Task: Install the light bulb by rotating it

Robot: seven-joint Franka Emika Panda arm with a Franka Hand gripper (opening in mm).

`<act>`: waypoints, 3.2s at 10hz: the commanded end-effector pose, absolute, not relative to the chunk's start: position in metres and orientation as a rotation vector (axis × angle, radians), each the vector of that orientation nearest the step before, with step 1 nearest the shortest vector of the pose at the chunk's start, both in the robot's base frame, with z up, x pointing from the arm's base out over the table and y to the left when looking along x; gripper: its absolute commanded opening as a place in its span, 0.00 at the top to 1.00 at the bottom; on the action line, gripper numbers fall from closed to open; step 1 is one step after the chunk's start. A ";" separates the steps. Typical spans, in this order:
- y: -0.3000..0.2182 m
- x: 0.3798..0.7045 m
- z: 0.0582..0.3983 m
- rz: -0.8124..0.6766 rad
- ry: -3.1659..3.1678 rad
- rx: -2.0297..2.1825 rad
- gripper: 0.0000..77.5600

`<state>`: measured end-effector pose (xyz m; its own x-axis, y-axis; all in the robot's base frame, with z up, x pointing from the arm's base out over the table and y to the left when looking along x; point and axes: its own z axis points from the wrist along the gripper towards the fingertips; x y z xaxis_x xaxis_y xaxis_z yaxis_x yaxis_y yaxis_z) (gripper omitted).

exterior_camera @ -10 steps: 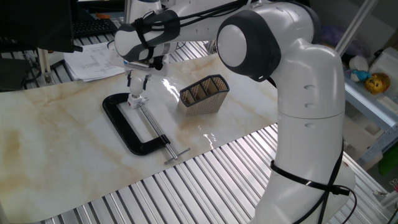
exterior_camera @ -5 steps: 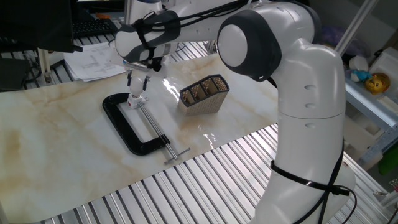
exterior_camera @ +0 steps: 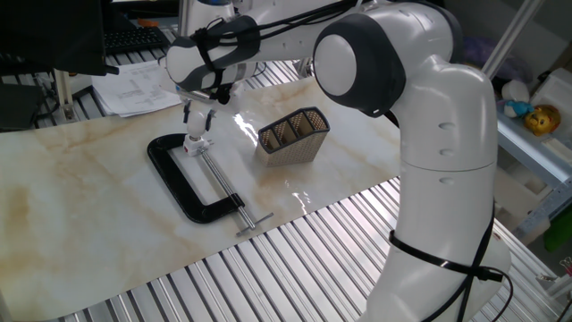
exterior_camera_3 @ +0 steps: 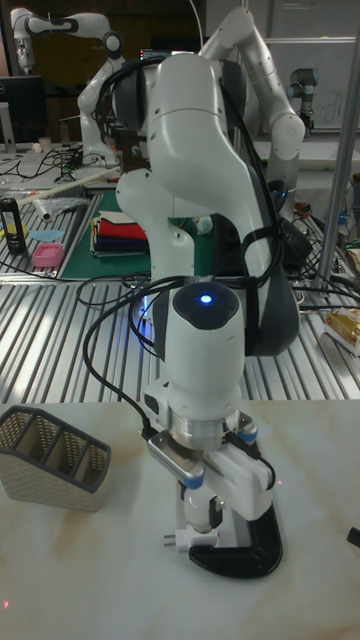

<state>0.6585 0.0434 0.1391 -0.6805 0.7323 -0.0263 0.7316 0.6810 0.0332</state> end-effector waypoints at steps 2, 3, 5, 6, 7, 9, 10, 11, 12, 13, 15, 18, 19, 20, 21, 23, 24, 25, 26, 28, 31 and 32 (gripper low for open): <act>0.045 0.651 0.126 0.027 2.790 1.368 0.99; 0.045 0.651 0.126 0.029 2.773 1.392 0.99; 0.045 0.651 0.126 0.012 2.718 1.453 0.99; 0.045 0.652 0.126 0.000 2.685 1.487 0.99; 0.045 0.652 0.126 -0.002 2.658 1.513 0.99; 0.046 0.652 0.126 -0.006 2.588 1.577 0.99; 0.046 0.652 0.126 -0.010 2.576 1.586 0.99; 0.046 0.652 0.127 -0.040 2.525 1.619 0.99; 0.046 0.652 0.127 -0.052 2.495 1.642 0.99; 0.046 0.652 0.127 -0.049 2.468 1.666 0.99; 0.046 0.652 0.127 -0.051 2.426 1.703 0.99; 0.047 0.652 0.127 -0.077 2.365 1.752 0.99; 0.047 0.652 0.127 -0.083 2.342 1.773 0.99; 0.047 0.652 0.127 -0.091 2.325 1.786 0.99; 0.047 0.652 0.127 -0.088 2.321 1.796 0.99; 0.047 0.652 0.127 -0.091 2.340 1.778 0.99; 0.047 0.652 0.127 -0.092 2.344 1.772 0.99; 0.047 0.652 0.127 -0.091 2.359 1.758 0.99; 0.047 0.652 0.127 -0.093 2.372 1.744 0.99; 0.047 0.653 0.127 -0.093 2.380 1.737 0.99; 0.049 0.656 0.130 -0.078 2.407 1.732 0.99; 0.049 0.656 0.130 -0.078 2.407 1.733 0.99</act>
<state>0.6583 0.0454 0.1367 -0.2977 0.9359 -0.1882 0.9455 0.3163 0.0774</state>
